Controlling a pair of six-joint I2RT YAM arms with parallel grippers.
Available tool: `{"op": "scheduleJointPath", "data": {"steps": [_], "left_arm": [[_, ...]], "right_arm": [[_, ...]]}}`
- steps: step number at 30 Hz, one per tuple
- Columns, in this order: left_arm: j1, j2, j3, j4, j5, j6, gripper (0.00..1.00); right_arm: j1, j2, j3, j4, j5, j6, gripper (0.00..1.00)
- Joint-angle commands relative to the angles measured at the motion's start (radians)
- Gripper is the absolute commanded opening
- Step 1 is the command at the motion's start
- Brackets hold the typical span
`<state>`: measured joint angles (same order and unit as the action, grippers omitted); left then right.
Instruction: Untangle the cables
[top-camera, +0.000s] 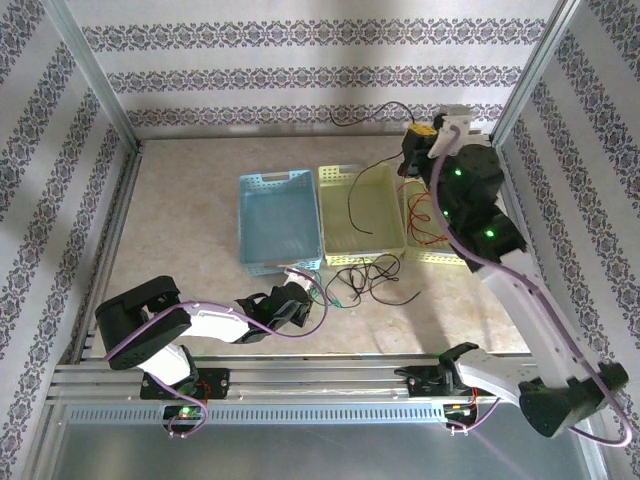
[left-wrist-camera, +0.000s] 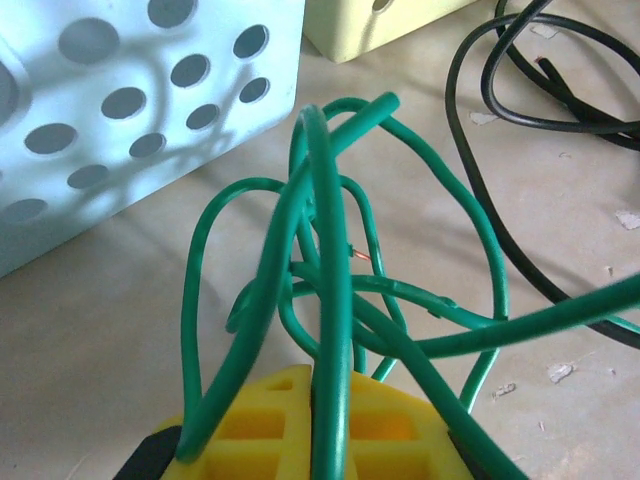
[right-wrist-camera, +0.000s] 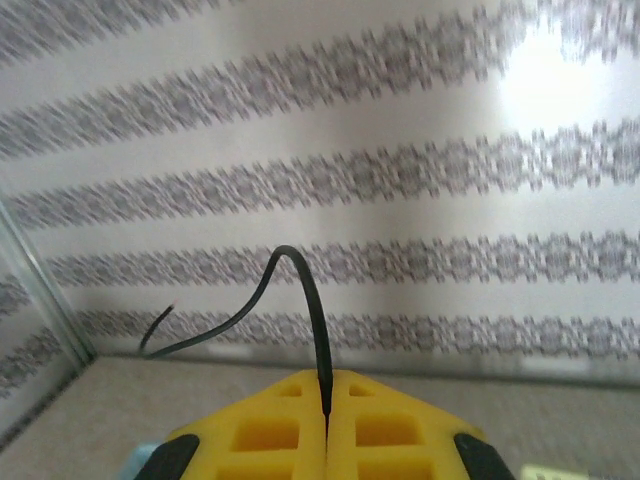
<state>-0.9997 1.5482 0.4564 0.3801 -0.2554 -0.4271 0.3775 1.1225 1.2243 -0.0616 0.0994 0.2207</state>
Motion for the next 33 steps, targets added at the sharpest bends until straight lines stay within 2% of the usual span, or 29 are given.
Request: {"op": "scheduleJointPath", "data": {"steps": [1, 9, 14, 15, 17, 19, 22, 26, 33], "left_arm": [[0.001, -0.015, -0.013, -0.142, 0.013, 0.017, 0.00], [0.001, -0.033, -0.010, -0.155, 0.013, 0.027, 0.00], [0.002, -0.033, -0.004, -0.161, 0.013, 0.034, 0.00], [0.001, -0.033, -0.004, -0.162, 0.012, 0.037, 0.00], [0.001, -0.033, -0.003, -0.162, 0.013, 0.038, 0.00], [0.001, -0.035, -0.001, -0.162, 0.013, 0.039, 0.00], [0.001, -0.037, 0.001, -0.160, 0.015, 0.039, 0.00], [0.001, -0.029, 0.008, -0.153, 0.018, 0.047, 0.00], [0.002, 0.002, 0.020, -0.134, 0.027, 0.054, 0.00]], "right_arm": [[-0.028, 0.080, -0.070, 0.031, -0.064, 0.074, 0.00], [-0.038, 0.300, -0.205, -0.035, -0.164, 0.225, 0.00], [-0.024, 0.423, -0.194, -0.121, -0.149, 0.269, 0.00], [-0.022, 0.443, -0.184, -0.149, -0.136, 0.279, 0.02], [-0.017, 0.462, -0.174, -0.183, -0.112, 0.293, 0.25], [-0.013, 0.446, -0.175, -0.201, -0.076, 0.301, 0.39], [-0.008, 0.372, -0.199, -0.211, -0.012, 0.296, 0.48], [-0.009, 0.231, -0.250, -0.265, 0.008, 0.280, 0.52], [0.011, 0.003, -0.427, -0.425, -0.079, 0.298, 0.53]]}}
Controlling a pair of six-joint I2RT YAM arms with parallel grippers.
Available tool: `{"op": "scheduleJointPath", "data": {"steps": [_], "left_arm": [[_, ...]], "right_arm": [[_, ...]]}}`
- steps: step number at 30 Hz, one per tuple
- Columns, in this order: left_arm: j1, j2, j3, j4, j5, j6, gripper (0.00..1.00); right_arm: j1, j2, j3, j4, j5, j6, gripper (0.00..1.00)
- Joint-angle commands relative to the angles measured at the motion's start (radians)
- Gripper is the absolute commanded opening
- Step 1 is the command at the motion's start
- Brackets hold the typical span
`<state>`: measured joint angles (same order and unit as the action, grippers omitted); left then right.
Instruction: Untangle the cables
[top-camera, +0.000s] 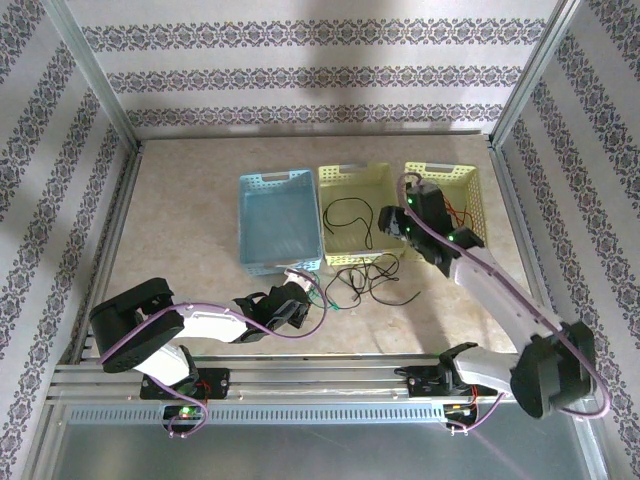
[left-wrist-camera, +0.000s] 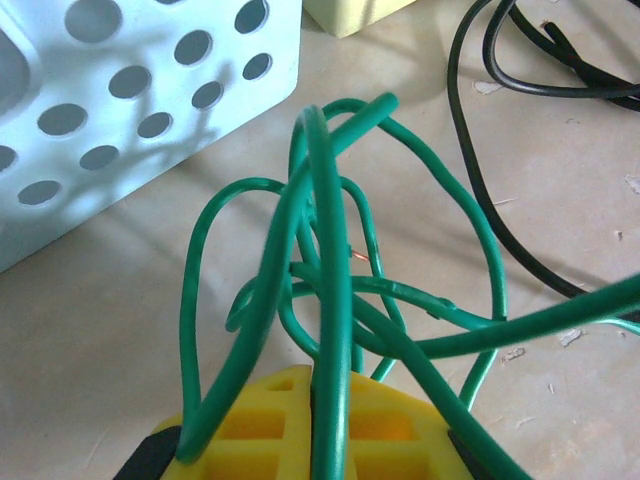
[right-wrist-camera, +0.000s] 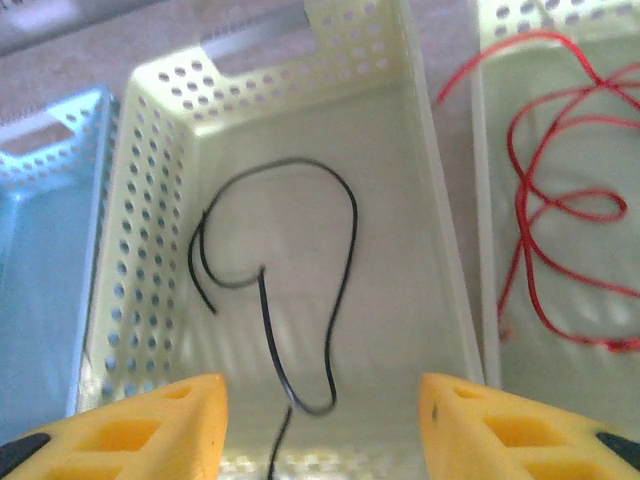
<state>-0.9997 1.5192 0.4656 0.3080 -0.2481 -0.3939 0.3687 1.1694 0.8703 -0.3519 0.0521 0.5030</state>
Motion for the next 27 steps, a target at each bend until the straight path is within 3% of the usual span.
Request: {"op": "scheduleJointPath", "data": {"steps": [1, 8, 21, 27], "left_arm": [[0.001, 0.034, 0.011, -0.059, 0.020, 0.021, 0.00], [0.002, 0.062, 0.028, -0.050, 0.035, 0.033, 0.00], [0.001, 0.056, 0.033, -0.058, 0.030, 0.032, 0.00], [0.001, 0.055, 0.039, -0.063, 0.028, 0.032, 0.00]], "right_arm": [[0.025, -0.070, -0.098, -0.151, -0.035, 0.025, 0.53], [0.018, -0.171, -0.249, -0.132, -0.039, 0.085, 0.49], [-0.029, 0.053, -0.268, 0.107, -0.069, 0.075, 0.31], [-0.013, 0.117, -0.281, 0.122, -0.072, 0.104, 0.22]]}}
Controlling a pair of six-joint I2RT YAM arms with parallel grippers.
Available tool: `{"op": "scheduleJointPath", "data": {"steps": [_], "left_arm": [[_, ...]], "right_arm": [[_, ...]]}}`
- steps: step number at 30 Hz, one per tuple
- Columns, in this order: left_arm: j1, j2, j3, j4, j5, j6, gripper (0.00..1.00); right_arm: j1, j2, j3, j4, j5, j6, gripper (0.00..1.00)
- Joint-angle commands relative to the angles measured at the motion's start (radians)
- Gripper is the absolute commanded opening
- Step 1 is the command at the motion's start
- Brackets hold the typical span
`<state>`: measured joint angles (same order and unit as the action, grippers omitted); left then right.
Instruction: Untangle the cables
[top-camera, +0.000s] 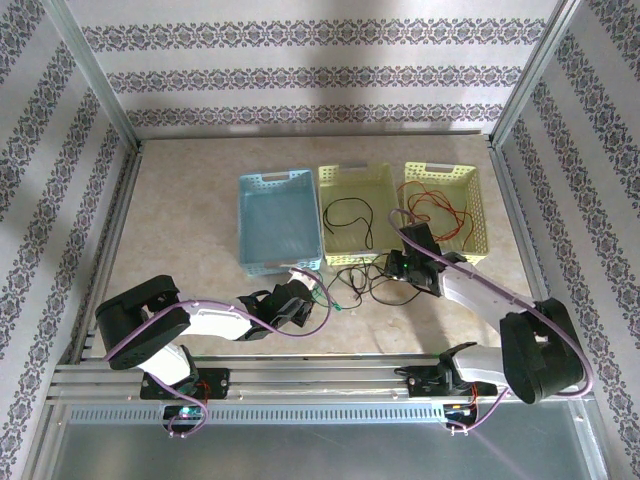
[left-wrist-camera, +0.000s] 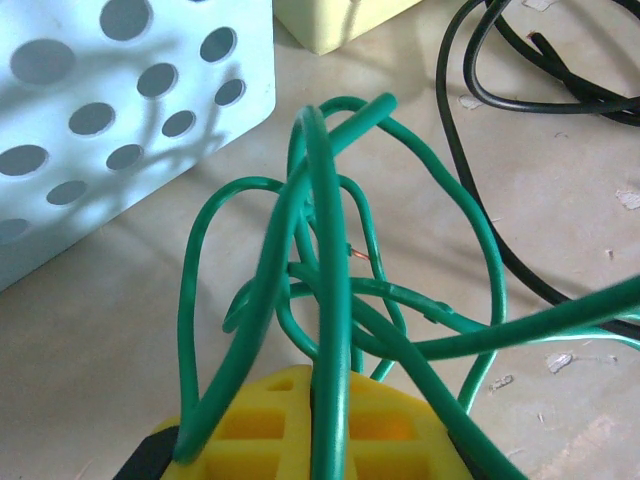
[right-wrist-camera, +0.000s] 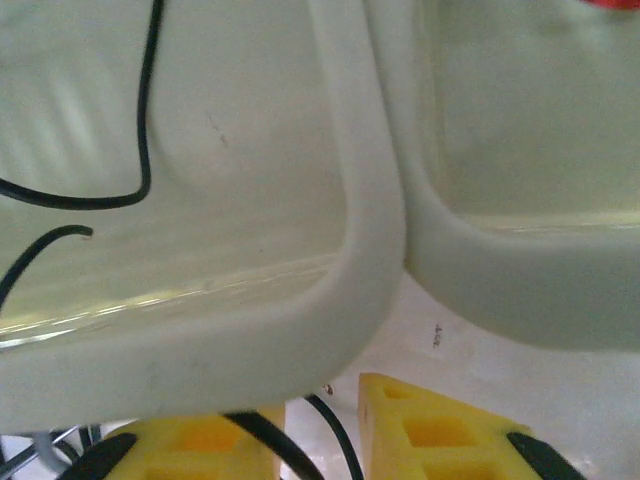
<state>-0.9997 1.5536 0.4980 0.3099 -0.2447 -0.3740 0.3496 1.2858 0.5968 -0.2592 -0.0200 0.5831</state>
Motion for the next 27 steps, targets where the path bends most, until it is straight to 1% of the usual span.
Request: {"op": "scheduleJointPath", "data": {"steps": [1, 3, 8, 10, 12, 15, 20, 24, 27], "left_arm": [[0.001, 0.017, 0.005, -0.065, 0.021, 0.012, 0.00], [0.001, 0.010, 0.002, -0.065, 0.017, 0.009, 0.00], [0.002, 0.004, -0.010, -0.057, 0.011, 0.003, 0.00], [0.001, 0.011, -0.009, -0.055, 0.011, 0.003, 0.00], [0.001, 0.019, -0.006, -0.054, 0.013, 0.003, 0.00], [0.002, 0.027, -0.006, -0.049, 0.014, 0.001, 0.00], [0.001, 0.031, -0.004, -0.045, 0.015, 0.005, 0.00], [0.001, 0.036, -0.001, -0.043, 0.017, 0.004, 0.00], [0.001, 0.034, -0.002, -0.046, 0.017, 0.005, 0.00]], "right_arm": [[0.011, -0.015, -0.016, 0.031, 0.015, 0.029, 0.18], [0.021, -0.075, -0.031, 0.017, 0.050, 0.034, 0.10], [0.054, -0.318, -0.023, -0.065, 0.167, 0.017, 0.02], [0.072, -0.417, -0.007, -0.087, 0.213, 0.002, 0.00], [0.083, -0.500, 0.019, -0.101, 0.235, -0.014, 0.00], [0.096, -0.576, 0.086, -0.123, 0.267, -0.040, 0.00], [0.104, -0.601, 0.215, -0.107, 0.285, -0.079, 0.00], [0.104, -0.557, 0.304, -0.048, 0.263, -0.094, 0.00], [0.103, -0.515, 0.323, 0.028, 0.246, -0.081, 0.00]]}}
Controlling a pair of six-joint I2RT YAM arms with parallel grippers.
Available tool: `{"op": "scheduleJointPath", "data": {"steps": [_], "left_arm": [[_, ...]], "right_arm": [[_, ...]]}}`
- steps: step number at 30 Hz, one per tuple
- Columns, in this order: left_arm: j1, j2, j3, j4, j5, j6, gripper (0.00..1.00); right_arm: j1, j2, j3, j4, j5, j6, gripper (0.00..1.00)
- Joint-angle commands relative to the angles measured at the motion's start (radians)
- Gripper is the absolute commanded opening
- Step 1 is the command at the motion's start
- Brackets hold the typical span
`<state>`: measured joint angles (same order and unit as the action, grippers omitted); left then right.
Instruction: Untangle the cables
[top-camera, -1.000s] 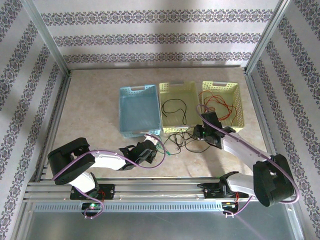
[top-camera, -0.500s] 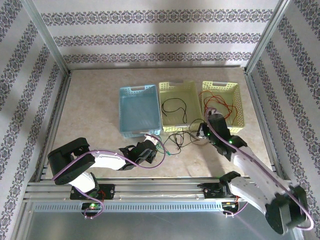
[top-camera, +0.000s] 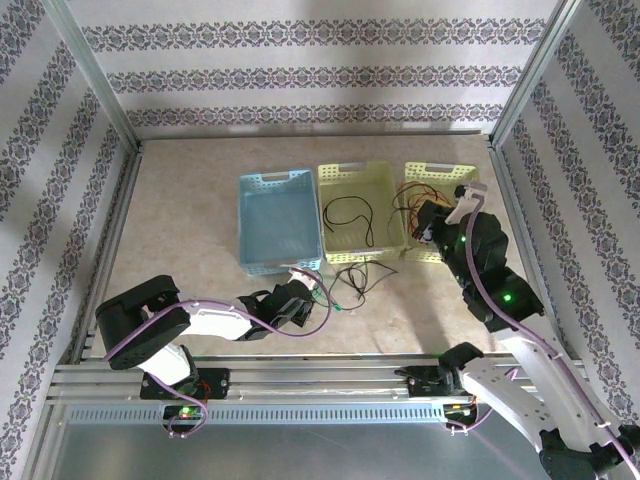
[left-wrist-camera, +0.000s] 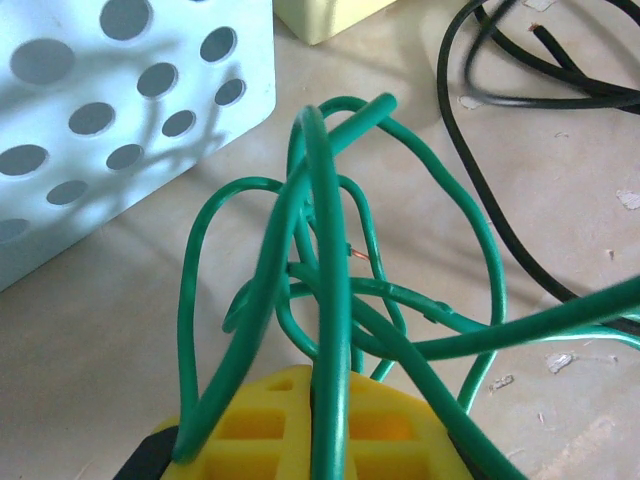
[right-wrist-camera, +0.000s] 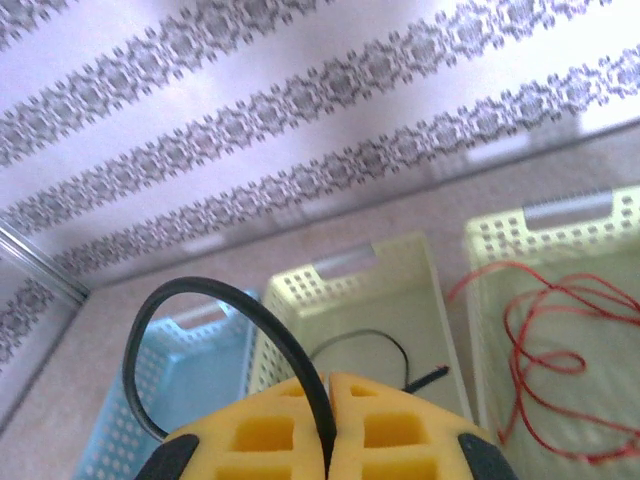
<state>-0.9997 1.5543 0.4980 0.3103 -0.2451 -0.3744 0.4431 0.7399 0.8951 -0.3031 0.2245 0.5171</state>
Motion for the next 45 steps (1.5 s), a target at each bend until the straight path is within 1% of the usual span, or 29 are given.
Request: {"op": "scheduleJointPath", "data": {"steps": [1, 6, 13, 18, 19, 20, 21, 22, 25, 28, 33, 36, 39, 42, 45], "left_arm": [[0.001, 0.031, -0.001, -0.049, 0.017, 0.005, 0.00], [0.001, 0.014, -0.012, -0.053, 0.012, -0.001, 0.00], [0.000, 0.005, -0.009, -0.074, 0.012, -0.001, 0.00], [0.000, -0.006, -0.010, -0.086, 0.004, -0.004, 0.00], [0.000, -0.008, -0.010, -0.088, 0.004, -0.006, 0.00], [0.000, -0.010, -0.010, -0.089, 0.004, -0.006, 0.00], [0.001, -0.010, -0.010, -0.091, 0.004, -0.007, 0.00], [0.000, -0.012, -0.010, -0.092, 0.003, -0.008, 0.00], [0.000, -0.013, -0.011, -0.093, 0.003, -0.008, 0.00], [0.000, -0.008, -0.012, -0.086, 0.006, -0.005, 0.00], [0.000, 0.002, -0.011, -0.075, 0.013, -0.001, 0.00], [0.000, 0.005, -0.019, -0.061, 0.015, -0.001, 0.00], [0.000, 0.011, -0.018, -0.057, 0.018, 0.002, 0.00], [0.000, 0.024, -0.011, -0.050, 0.024, 0.009, 0.00], [0.000, 0.035, -0.001, -0.046, 0.027, 0.012, 0.00]], "right_arm": [[0.009, 0.050, 0.029, 0.090, -0.004, -0.009, 0.00], [-0.002, 0.180, 0.043, 0.150, -0.049, 0.000, 0.00], [-0.083, 0.446, 0.063, 0.242, -0.182, 0.042, 0.00], [-0.114, 0.649, 0.106, 0.249, -0.273, 0.075, 0.00], [-0.119, 0.681, 0.114, 0.250, -0.294, 0.088, 0.04], [-0.121, 0.707, 0.122, 0.248, -0.307, 0.095, 0.15], [-0.122, 0.724, 0.130, 0.236, -0.312, 0.106, 0.30], [-0.122, 0.736, 0.137, 0.224, -0.313, 0.111, 0.36], [-0.118, 0.715, 0.127, 0.195, -0.313, 0.114, 0.45], [-0.106, 0.649, 0.092, 0.124, -0.292, 0.109, 0.48], [-0.069, 0.490, -0.014, -0.055, -0.237, 0.100, 0.50], [-0.057, 0.374, -0.111, -0.145, -0.224, 0.147, 0.51], [-0.047, 0.278, -0.221, -0.174, -0.236, 0.216, 0.51], [-0.051, 0.244, -0.291, -0.182, -0.240, 0.254, 0.51], [-0.072, 0.270, -0.292, -0.176, -0.239, 0.220, 0.52]]}}
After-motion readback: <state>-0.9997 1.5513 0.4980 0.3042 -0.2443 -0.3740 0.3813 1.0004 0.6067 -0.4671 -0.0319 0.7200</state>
